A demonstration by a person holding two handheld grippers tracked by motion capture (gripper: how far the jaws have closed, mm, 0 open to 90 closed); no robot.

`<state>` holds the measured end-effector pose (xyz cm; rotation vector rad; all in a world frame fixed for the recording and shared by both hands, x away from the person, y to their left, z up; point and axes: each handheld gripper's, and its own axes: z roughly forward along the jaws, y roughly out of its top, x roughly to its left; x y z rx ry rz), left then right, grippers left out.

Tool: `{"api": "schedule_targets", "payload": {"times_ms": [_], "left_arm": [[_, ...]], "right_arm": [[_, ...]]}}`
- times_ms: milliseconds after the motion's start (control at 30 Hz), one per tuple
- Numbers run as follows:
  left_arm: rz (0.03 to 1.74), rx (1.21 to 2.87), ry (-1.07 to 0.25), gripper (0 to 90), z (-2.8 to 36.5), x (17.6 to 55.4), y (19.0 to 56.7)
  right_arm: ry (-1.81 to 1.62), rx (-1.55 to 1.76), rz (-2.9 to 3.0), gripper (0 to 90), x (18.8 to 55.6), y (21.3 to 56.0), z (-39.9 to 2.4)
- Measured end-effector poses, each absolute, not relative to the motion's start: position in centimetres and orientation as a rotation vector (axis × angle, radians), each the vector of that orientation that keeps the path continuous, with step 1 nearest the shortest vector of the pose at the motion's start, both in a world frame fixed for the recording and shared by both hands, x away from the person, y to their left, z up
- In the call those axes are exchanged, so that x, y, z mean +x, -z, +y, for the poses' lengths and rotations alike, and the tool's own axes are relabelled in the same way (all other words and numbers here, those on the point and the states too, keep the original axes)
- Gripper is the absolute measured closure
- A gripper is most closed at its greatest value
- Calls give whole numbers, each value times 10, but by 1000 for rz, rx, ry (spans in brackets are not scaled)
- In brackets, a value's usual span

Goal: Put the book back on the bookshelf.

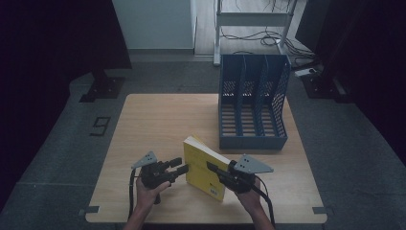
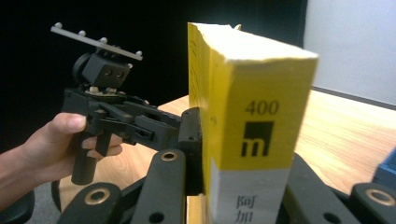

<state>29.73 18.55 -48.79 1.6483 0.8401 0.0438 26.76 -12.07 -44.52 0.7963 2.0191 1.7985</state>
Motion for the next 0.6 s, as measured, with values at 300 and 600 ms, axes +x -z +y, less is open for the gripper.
{"api": "schedule_targets", "payload": {"times_ms": [300, 600], "left_arm": [[860, 1641, -77, 452, 189, 299, 490], [893, 1646, -92, 444, 193, 301, 492]], "right_arm": [[-1815, 815, 1978, 745, 266, 441, -129], [-1820, 813, 1951, 745, 262, 436, -133]]}}
